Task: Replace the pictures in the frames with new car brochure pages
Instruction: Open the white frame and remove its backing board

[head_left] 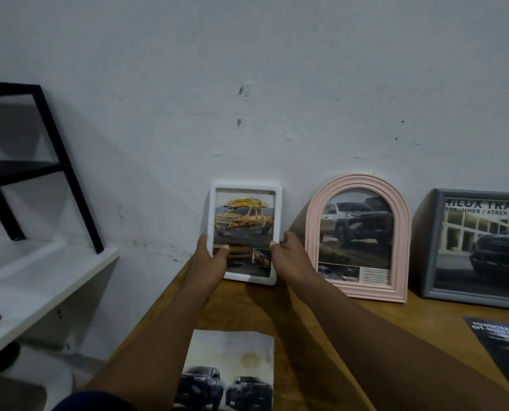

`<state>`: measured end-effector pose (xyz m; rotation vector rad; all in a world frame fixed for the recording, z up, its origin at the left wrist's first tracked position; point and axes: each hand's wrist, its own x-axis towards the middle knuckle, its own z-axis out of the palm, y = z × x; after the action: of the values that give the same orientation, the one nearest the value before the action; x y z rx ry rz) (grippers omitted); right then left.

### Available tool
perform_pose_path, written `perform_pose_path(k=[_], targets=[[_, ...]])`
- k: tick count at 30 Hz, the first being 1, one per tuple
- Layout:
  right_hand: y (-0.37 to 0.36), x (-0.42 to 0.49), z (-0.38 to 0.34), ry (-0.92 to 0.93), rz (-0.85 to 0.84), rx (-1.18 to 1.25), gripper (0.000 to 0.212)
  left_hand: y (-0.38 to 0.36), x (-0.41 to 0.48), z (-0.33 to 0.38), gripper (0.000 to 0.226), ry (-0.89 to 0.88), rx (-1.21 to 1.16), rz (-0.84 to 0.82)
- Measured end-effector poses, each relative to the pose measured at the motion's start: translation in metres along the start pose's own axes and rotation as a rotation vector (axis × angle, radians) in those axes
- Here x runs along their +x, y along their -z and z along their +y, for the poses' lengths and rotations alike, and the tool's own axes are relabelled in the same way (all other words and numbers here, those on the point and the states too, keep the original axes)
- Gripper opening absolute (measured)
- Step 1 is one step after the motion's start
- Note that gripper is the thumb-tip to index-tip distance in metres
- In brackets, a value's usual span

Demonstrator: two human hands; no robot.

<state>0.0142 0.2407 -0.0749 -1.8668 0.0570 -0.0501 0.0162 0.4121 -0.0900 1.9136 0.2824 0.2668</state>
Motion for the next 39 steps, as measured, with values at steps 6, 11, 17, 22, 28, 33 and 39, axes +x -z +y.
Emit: perform_pose_path(k=[6, 11, 17, 22, 28, 33, 39], targets=[[0.008, -0.011, -0.004, 0.154, 0.110, -0.056, 0.036, 0.006, -0.007, 0.006, 0.063, -0.058, 0.013, 0.010], [0.050, -0.051, -0.025, 0.268, 0.108, -0.087, 0.028, 0.018, -0.051, 0.028, 0.054, -0.132, 0.046, -0.050], [0.126, -0.121, -0.037, 0.293, 0.107, -0.185, 0.012, 0.009, -0.145, 0.061, 0.050, -0.175, 0.157, -0.278], [0.184, -0.171, -0.030, 0.182, 0.178, -0.245, 0.015, -0.037, -0.197, 0.054, 0.047, -0.088, 0.121, -0.543], [0.233, -0.207, -0.033, 0.093, 0.236, -0.418, 0.024, -0.086, -0.258, 0.066, 0.052, 0.027, 0.108, -0.805], [0.225, -0.220, -0.034, 0.085, 0.191, -0.563, 0.028, -0.093, -0.254, 0.081, 0.064, -0.025, 0.196, -0.715], [0.185, -0.220, -0.029, 0.111, 0.029, -0.429, 0.026, -0.066, -0.220, 0.095, 0.061, 0.111, -0.143, -0.631]])
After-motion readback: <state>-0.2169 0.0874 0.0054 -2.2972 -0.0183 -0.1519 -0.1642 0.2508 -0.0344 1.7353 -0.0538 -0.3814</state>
